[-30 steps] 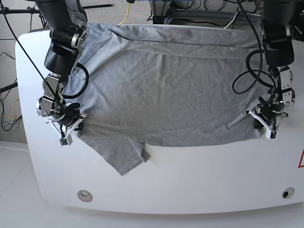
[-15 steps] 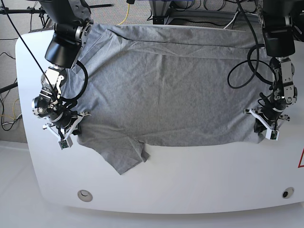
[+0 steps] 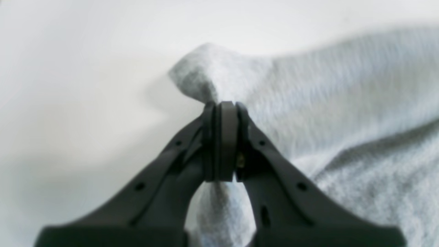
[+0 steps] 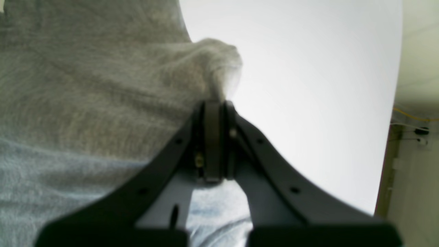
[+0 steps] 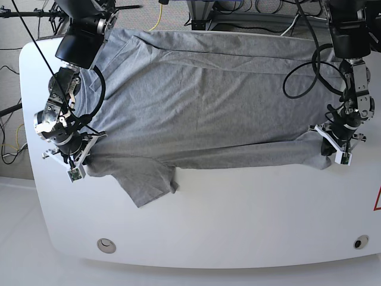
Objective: Fold the T-shirt properly
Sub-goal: 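Lift the gripped hem with both grippers, then carry the hem over the shirt body toward the shoulder fold with both grippers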
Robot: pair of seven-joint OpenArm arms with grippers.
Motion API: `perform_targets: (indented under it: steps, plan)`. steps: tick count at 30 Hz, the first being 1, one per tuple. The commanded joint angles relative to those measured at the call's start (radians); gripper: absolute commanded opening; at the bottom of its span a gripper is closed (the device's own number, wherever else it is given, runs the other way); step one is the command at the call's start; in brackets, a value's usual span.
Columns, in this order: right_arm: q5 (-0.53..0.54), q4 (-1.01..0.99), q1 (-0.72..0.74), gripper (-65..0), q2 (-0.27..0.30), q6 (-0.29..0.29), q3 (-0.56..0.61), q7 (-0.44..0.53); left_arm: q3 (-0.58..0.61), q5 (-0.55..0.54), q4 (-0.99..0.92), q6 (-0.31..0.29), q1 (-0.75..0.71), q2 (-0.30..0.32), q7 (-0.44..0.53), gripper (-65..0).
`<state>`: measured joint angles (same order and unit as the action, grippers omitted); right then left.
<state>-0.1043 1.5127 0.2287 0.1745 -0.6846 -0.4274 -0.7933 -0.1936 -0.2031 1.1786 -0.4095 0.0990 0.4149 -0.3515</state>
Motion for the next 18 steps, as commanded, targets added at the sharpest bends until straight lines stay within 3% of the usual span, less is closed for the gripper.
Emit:
perform_targets:
  steps: [1, 18]
  plan:
    - [-0.001, 0.044, 0.010, -64.9, 0.009, -0.003, -0.009, -0.015, -0.037, -0.004, 0.014, -0.005, 0.011, 0.022, 0.013, -65.0]
    - [-0.020, 0.173, -0.031, -64.7, 0.007, -0.014, -0.020, -0.114, -0.114, 0.005, 0.241, -0.031, -0.113, 0.022, -0.088, -65.0]
